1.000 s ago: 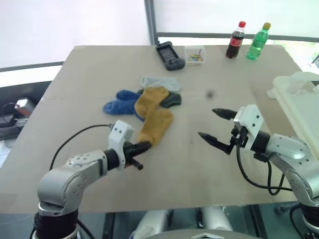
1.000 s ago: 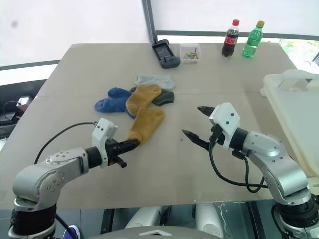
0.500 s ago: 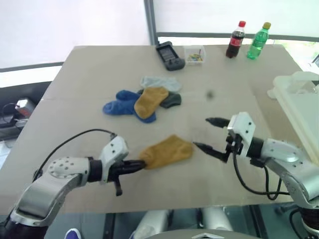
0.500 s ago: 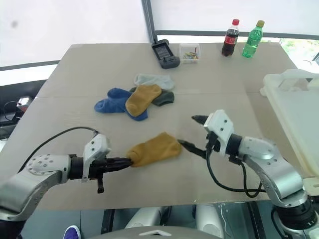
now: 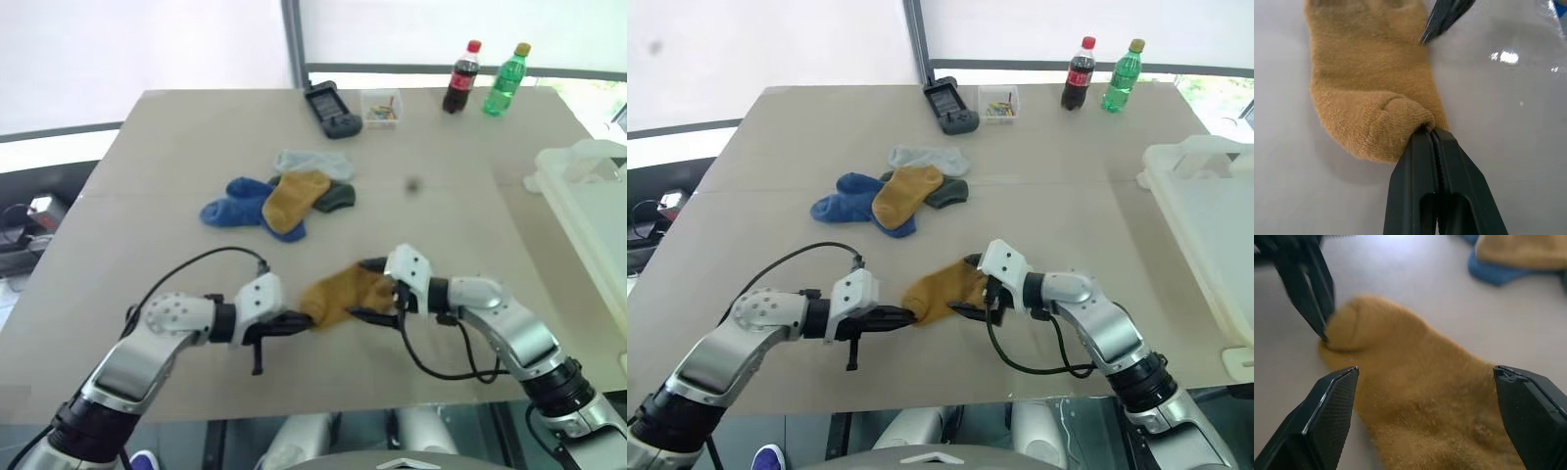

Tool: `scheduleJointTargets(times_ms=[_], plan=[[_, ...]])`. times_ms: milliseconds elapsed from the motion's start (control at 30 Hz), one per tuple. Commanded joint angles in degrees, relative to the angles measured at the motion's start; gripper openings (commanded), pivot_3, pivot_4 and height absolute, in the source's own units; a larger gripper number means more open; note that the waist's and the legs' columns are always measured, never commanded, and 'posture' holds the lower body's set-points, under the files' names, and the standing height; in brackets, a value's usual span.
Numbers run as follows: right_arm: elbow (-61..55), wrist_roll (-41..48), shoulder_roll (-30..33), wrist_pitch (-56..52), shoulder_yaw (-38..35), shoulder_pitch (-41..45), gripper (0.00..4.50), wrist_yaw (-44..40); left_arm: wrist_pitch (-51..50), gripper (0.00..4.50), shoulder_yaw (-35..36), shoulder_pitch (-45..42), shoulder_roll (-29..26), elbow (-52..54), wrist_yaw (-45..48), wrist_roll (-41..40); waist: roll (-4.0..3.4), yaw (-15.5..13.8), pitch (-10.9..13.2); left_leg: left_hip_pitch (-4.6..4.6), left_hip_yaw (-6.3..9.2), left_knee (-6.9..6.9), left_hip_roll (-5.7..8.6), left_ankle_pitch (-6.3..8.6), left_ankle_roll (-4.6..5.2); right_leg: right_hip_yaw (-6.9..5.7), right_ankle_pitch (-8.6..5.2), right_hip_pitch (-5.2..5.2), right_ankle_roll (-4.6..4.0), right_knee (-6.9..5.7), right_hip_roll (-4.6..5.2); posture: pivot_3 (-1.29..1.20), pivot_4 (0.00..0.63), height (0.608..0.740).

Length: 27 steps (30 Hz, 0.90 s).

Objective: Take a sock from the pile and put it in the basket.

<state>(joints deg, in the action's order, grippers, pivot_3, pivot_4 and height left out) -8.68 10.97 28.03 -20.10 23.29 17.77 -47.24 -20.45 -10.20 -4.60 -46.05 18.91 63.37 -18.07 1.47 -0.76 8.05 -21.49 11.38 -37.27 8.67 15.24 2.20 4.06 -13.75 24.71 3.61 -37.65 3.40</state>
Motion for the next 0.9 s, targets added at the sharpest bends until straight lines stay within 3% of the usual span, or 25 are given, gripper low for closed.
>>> scheduleJointTargets(times_ms=[33, 233, 267, 433, 667, 833, 900], plan=[[1.50, -2.80, 1.30, 2.39, 0.10, -0.92, 3.18, -0.57, 1.16, 0.00, -0.75, -1.38, 0.43, -0.29, 0.58, 0.64, -0.02, 0.03, -0.01, 0.00, 0.00, 0.00, 0.00, 0.00, 0.00, 0.01, 0.00, 0.01, 0.00, -0.01, 0.00, 0.00, 0.150, 0.740], [-1.95, -4.03, 5.22, 1.02, -1.62, -6.36, 0.34, -0.35, -0.57, 0.00, 0.65, -2.29, 2.41, -0.78, -1.91, -0.39, -0.05, -0.30, -0.12, 0.07, 0.03, -0.03, 0.02, 0.00, 0.01, -0.01, 0.00, -0.05, 0.00, 0.01, 0.02, 0.00, 0.150, 0.740], [-3.05, -3.58, 5.13, 0.24, -2.24, -7.10, 0.04, 0.25, -1.77, 0.28, 1.25, -2.32, 2.80, -0.57, -2.64, -1.13, -0.05, -0.31, -0.12, 0.09, 0.04, -0.04, 0.03, 0.00, 0.01, -0.02, 0.00, -0.11, 0.01, 0.01, 0.03, 0.00, 0.150, 0.740], [-9.46, -2.97, 4.55, -6.36, -4.84, -9.57, 0.00, 4.42, -6.30, 2.35, 6.04, -0.59, 3.13, 3.59, -7.16, -3.49, -0.08, -0.22, -0.10, 0.73, 0.04, 0.06, 0.03, 0.04, 0.04, 0.00, -0.02, -0.69, 0.02, 0.01, 0.03, 0.00, 0.150, 0.740], [-22.86, -2.90, 8.07, -16.06, -8.33, -16.99, 0.00, 8.68, -9.75, 2.35, 12.97, 6.58, 1.37, 10.39, -9.93, -6.12, -0.10, -0.39, -0.08, 0.72, 0.02, 0.07, 0.02, 0.07, 0.08, 0.01, -0.01, -0.72, 0.03, 0.12, 0.04, 0.00, 0.150, 0.740], [-25.54, 0.15, 8.71, -20.33, -10.57, -16.93, 0.00, 8.15, -10.66, 2.35, 11.15, 5.59, 2.97, 10.62, -12.13, -5.60, -0.13, -0.56, -0.07, 0.80, 0.02, 0.07, 0.02, 0.16, 0.14, -0.01, -0.02, -0.85, 0.04, 0.14, 0.05, 0.00, 0.150, 0.740], [-25.98, -0.01, 8.97, -20.60, -10.78, -16.30, 0.72, 8.41, -12.06, 2.39, 8.20, 2.65, 4.98, 9.87, -14.13, -4.49, -0.14, -0.89, -0.06, 0.85, 0.04, 0.06, 0.02, 0.20, 0.18, -0.04, -0.02, -0.92, 0.04, 0.16, 0.05, 0.00, 0.150, 0.740]])
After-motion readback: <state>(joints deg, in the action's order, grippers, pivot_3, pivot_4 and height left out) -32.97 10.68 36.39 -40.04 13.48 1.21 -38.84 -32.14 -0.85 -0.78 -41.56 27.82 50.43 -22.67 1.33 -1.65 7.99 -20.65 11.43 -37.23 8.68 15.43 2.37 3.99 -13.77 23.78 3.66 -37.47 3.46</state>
